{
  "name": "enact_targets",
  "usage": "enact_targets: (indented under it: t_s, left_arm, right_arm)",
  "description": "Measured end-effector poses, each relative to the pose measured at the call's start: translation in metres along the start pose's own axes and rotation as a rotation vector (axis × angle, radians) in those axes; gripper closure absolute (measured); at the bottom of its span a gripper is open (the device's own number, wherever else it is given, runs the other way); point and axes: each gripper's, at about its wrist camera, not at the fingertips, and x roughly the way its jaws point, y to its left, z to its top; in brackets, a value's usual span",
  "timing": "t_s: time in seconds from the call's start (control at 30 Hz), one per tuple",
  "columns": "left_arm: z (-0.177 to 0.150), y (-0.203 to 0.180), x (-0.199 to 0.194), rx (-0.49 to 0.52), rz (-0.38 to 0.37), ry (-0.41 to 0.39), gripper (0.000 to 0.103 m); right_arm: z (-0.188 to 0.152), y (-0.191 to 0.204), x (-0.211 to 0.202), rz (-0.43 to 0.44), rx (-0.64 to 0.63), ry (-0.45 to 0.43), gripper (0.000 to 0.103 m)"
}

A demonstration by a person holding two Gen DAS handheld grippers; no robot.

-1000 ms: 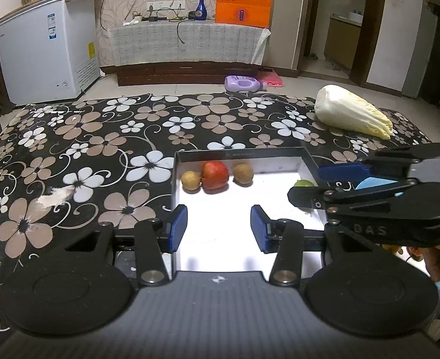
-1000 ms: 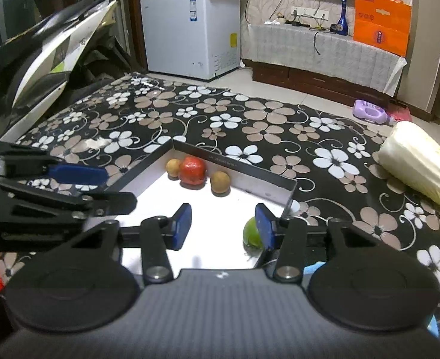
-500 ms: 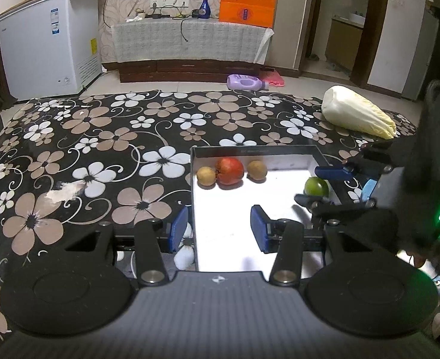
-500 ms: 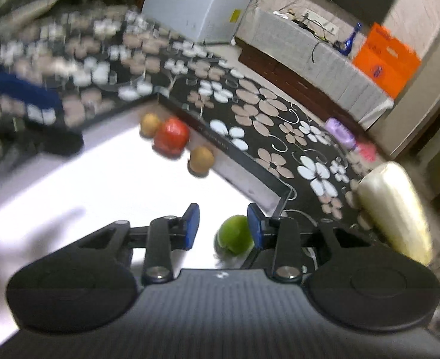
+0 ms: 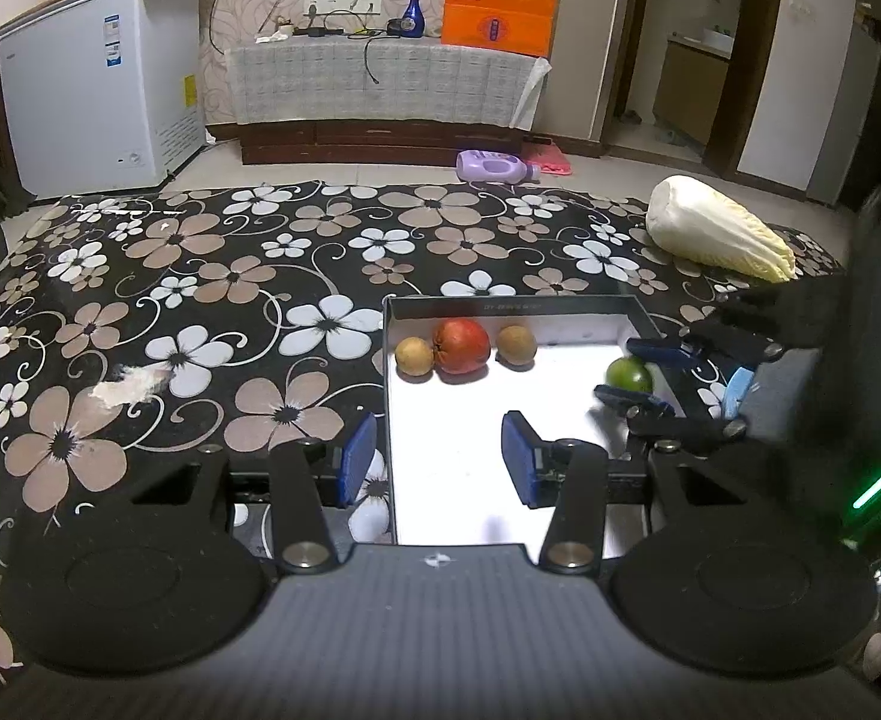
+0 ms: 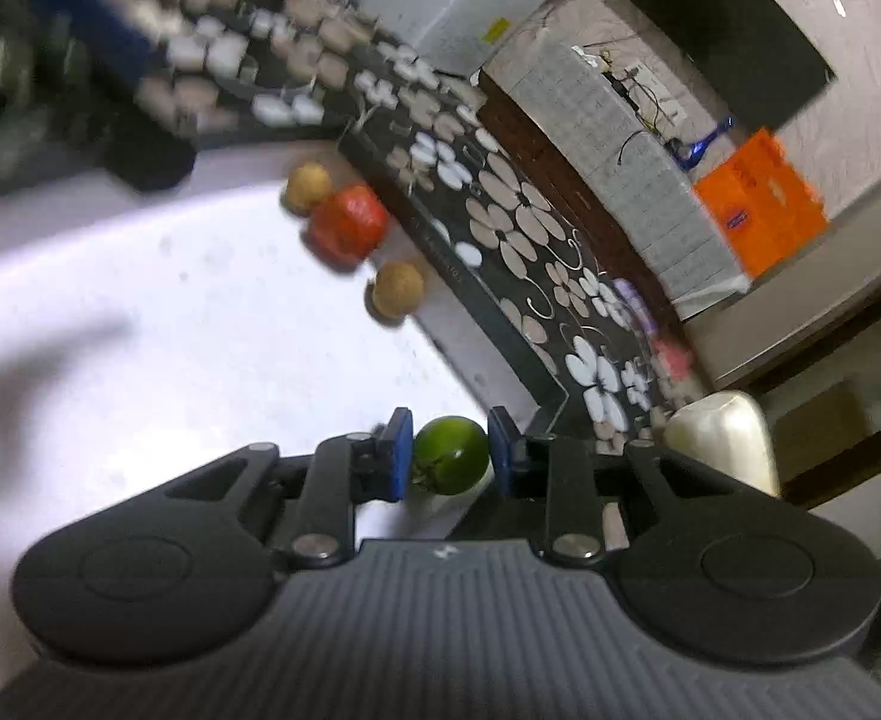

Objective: Organize fruits
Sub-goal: 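Grasp a green lime in the tray with the right tool and lift it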

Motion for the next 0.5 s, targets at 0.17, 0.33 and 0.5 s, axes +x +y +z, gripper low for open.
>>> enact_targets:
  t_s: [0.17,0.33,0.5]
  left_arm:
    - [0.001,0.001,0.002,-0.003,0.006,0.002,0.051]
    - [0.001,-0.002,0.003,0.002,0.004,0.002,0.051]
    - [0.001,-0.005,0.004,0.009,-0.001,0.000,0.051]
  right_arm:
    - [-0.006,-0.042,-0.009,0.346,0.392,-0.066,0.073]
    - [-0.011,-0.041,-0.004,0.374,0.410,-0.049,0.072]
    - [-0.015,-0.029,-0.002,0.315,0.336,-0.014,0.067]
